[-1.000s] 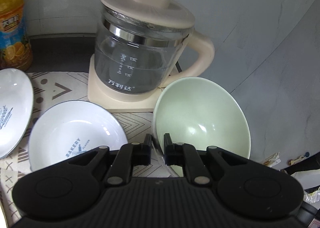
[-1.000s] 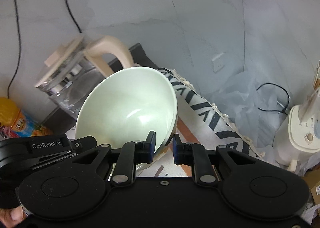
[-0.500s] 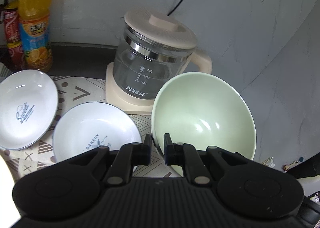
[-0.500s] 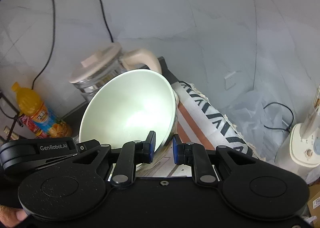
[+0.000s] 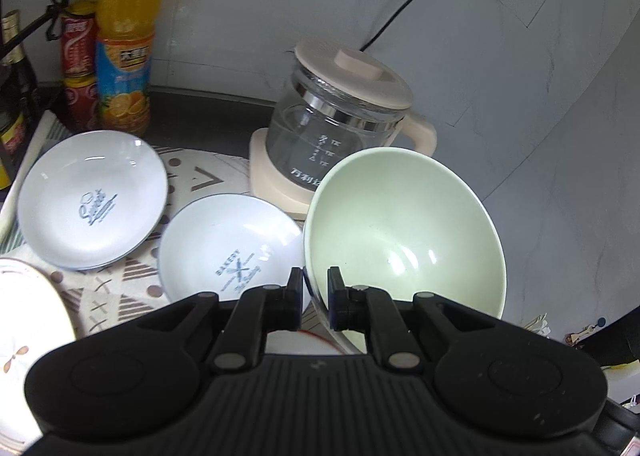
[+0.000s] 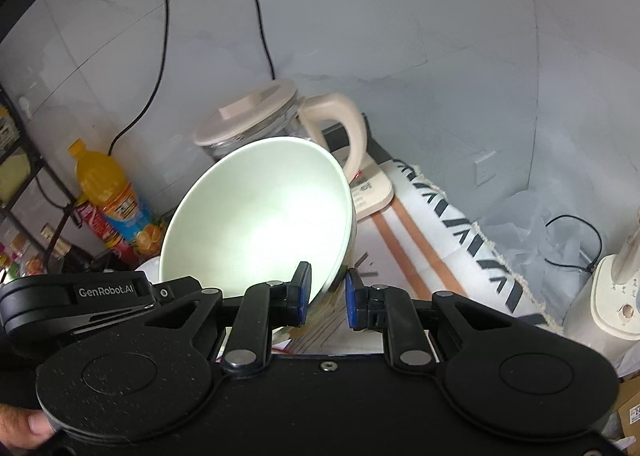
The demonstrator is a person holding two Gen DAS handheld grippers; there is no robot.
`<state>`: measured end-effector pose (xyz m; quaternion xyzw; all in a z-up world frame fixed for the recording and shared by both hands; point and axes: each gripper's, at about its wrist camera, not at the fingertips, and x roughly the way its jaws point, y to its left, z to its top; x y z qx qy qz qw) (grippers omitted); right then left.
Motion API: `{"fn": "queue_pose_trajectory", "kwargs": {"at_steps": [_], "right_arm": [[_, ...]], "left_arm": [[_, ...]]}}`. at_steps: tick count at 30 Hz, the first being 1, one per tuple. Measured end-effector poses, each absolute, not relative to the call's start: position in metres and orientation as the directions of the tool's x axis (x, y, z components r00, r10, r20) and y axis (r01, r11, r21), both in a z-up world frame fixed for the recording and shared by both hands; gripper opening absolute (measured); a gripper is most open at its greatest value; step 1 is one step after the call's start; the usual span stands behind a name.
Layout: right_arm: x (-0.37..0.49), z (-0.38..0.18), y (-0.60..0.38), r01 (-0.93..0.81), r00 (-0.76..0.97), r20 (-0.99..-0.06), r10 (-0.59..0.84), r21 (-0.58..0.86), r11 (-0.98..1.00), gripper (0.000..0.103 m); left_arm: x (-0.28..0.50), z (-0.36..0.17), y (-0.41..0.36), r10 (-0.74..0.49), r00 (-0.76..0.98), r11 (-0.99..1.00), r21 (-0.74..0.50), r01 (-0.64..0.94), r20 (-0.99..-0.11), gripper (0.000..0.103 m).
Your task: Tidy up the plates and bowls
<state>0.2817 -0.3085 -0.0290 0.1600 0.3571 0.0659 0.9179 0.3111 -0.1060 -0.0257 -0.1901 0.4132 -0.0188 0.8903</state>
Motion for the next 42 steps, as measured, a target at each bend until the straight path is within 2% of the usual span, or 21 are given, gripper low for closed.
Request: {"fn": "queue_pose_trajectory", "kwargs": {"at_steps": [22, 42], "right_arm": [[0.24, -0.036, -0.285, -0.13, 0.686, -0.668, 0.288, 0.277, 0.952, 0.018], [0.222, -0.06, -0.274, -0.196, 0.596, -0.734, 0.326, 0.261, 0.945, 0.018]], "left_arm": [[0.25, -0.044, -0.092, -0.146, 0.607, 0.926, -0.323, -0.193, -0.781, 0.011], [0.219, -0.069, -0.083, -0.134, 0.529, 0.906, -0.319, -0.276, -0.838, 0.012]]}}
